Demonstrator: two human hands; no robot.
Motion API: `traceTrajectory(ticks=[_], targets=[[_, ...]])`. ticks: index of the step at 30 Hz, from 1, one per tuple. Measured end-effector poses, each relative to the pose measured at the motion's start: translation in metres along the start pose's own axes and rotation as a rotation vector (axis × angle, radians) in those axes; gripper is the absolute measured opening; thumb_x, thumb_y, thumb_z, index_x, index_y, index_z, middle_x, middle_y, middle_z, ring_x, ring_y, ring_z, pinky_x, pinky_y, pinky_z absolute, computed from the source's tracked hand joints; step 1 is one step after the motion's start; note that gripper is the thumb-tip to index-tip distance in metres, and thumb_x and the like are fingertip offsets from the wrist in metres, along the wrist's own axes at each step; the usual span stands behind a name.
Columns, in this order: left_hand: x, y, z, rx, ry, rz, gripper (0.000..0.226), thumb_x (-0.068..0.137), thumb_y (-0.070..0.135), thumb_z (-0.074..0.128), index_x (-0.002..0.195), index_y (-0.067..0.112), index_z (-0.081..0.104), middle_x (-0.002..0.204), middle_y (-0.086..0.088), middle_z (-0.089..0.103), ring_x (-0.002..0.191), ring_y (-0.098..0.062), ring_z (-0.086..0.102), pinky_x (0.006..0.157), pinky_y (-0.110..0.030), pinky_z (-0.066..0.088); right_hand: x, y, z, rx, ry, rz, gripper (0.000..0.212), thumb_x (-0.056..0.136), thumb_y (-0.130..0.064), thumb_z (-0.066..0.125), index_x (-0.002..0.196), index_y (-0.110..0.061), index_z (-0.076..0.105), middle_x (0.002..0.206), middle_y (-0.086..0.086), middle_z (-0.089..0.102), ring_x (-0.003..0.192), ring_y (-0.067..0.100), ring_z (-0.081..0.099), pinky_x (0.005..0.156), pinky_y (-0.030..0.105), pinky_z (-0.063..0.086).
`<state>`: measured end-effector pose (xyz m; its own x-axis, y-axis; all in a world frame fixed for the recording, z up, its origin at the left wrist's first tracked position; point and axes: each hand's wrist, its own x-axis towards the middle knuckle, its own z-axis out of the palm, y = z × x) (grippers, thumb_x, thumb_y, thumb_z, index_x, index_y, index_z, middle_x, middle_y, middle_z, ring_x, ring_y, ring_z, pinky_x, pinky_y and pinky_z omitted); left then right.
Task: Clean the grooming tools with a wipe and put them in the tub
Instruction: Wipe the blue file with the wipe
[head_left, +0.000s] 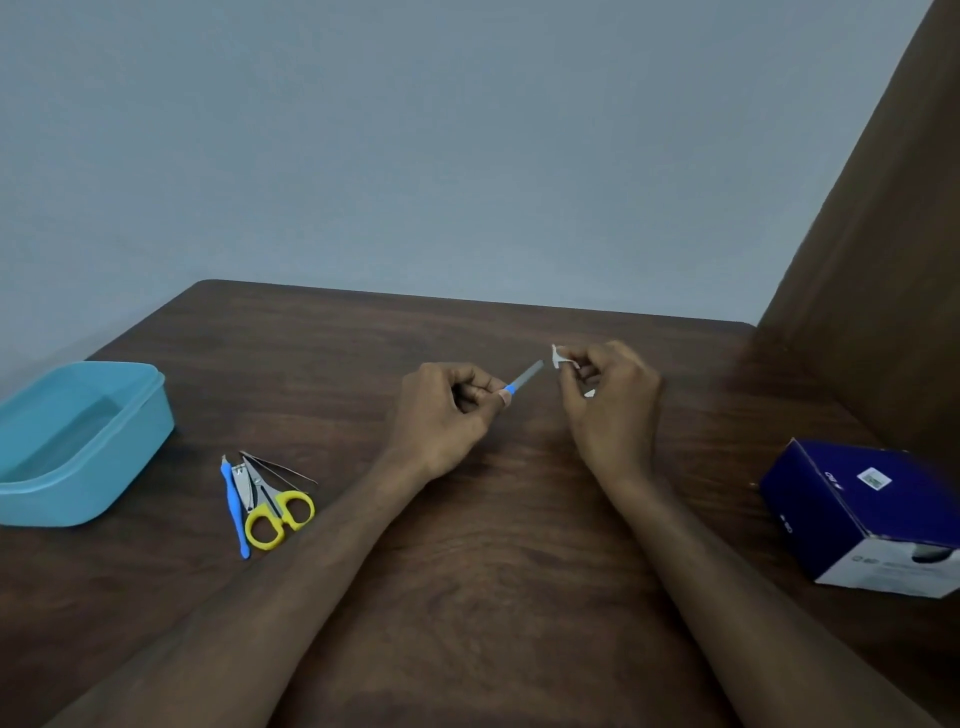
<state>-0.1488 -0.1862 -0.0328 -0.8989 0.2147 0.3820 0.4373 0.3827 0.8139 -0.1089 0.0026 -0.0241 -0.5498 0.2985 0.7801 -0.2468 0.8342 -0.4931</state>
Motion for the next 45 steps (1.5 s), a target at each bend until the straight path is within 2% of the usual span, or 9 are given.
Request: traceTrajectory(ticks=[3,6,13,20,23,27,37,41,45], targets=[[0.001,-0.002,0.0,-0.026,0.019,-0.02,0.017,0.089,0.028,0.085,0.074,0.033,0.078,0.071,0.01,0.076,0.056,0.003,0.061,0.056,-0.017,0.047,-0.003,-0.012,-0.004,0.061,-0.008,-0.126,0.023,0.088,0.003,0.073,0.102,-0.014,0.08,0.093,-0.002,0.072,0.079,0.004,0.062,0.078,0.008,0.045],[0.001,-0.002,-0.001,-0.008,0.018,-0.028,0.01,0.088,0.027,0.085,0.079,0.026,0.08,0.069,0.012,0.074,0.056,0.004,0.062,0.057,-0.018,0.047,-0.014,-0.02,0.004,0.054,-0.179,-0.315,0.021,0.086,0.007,0.074,0.099,-0.009,0.079,0.094,0.004,0.071,0.083,0.016,0.067,0.076,0.026,0.053],[0.0,0.001,-0.002,-0.027,-0.006,0.017,0.011,0.088,0.021,0.085,0.079,0.021,0.08,0.067,0.0,0.071,0.055,0.0,0.055,0.055,-0.019,0.046,-0.003,-0.001,0.006,0.005,-0.184,-0.227,0.021,0.086,0.003,0.078,0.1,-0.013,0.081,0.087,0.0,0.067,0.074,0.008,0.058,0.07,0.019,0.045],[0.0,-0.001,-0.001,0.02,0.016,0.033,0.01,0.087,0.024,0.083,0.077,0.024,0.08,0.07,0.005,0.075,0.055,-0.001,0.057,0.056,-0.024,0.049,0.001,0.003,0.001,-0.006,-0.052,-0.086,0.018,0.091,0.001,0.075,0.101,-0.013,0.081,0.088,-0.001,0.067,0.075,0.003,0.057,0.07,0.029,0.052],[-0.001,-0.001,-0.002,0.059,0.033,0.037,0.013,0.085,0.029,0.084,0.074,0.025,0.077,0.068,0.012,0.074,0.056,0.001,0.061,0.058,-0.024,0.052,-0.003,-0.013,-0.005,0.099,-0.068,-0.243,0.021,0.094,0.005,0.071,0.106,-0.007,0.08,0.096,0.004,0.068,0.082,0.006,0.061,0.076,0.015,0.048],[-0.003,0.003,-0.004,0.129,0.037,0.064,0.015,0.082,0.041,0.079,0.074,0.029,0.074,0.068,0.017,0.072,0.063,-0.002,0.067,0.061,-0.033,0.059,-0.011,-0.014,0.009,0.029,-0.251,-0.38,0.022,0.088,0.01,0.072,0.102,-0.006,0.079,0.091,0.007,0.062,0.079,0.019,0.061,0.067,0.03,0.051],[-0.005,0.004,-0.004,0.146,0.029,0.059,0.012,0.084,0.034,0.084,0.075,0.037,0.077,0.069,0.021,0.071,0.063,0.001,0.066,0.062,-0.028,0.056,0.001,0.014,0.006,-0.092,-0.184,-0.114,0.016,0.092,0.0,0.073,0.102,-0.008,0.081,0.09,0.01,0.064,0.076,0.03,0.067,0.069,0.048,0.059],[-0.004,0.004,-0.004,0.041,0.061,0.071,0.011,0.087,0.031,0.086,0.079,0.035,0.079,0.071,0.015,0.074,0.062,-0.002,0.065,0.063,-0.027,0.057,-0.002,0.011,0.0,0.08,-0.069,0.3,0.016,0.094,-0.016,0.077,0.11,-0.017,0.082,0.088,-0.003,0.078,0.075,0.014,0.074,0.078,0.043,0.064],[-0.004,0.008,-0.004,-0.032,0.098,0.083,0.007,0.09,0.024,0.085,0.086,0.029,0.083,0.071,0.012,0.074,0.062,-0.002,0.065,0.061,-0.013,0.05,-0.015,-0.01,0.009,0.309,-0.272,0.456,0.009,0.097,-0.029,0.077,0.097,-0.022,0.084,0.073,-0.009,0.077,0.056,0.005,0.071,0.066,0.032,0.061]])
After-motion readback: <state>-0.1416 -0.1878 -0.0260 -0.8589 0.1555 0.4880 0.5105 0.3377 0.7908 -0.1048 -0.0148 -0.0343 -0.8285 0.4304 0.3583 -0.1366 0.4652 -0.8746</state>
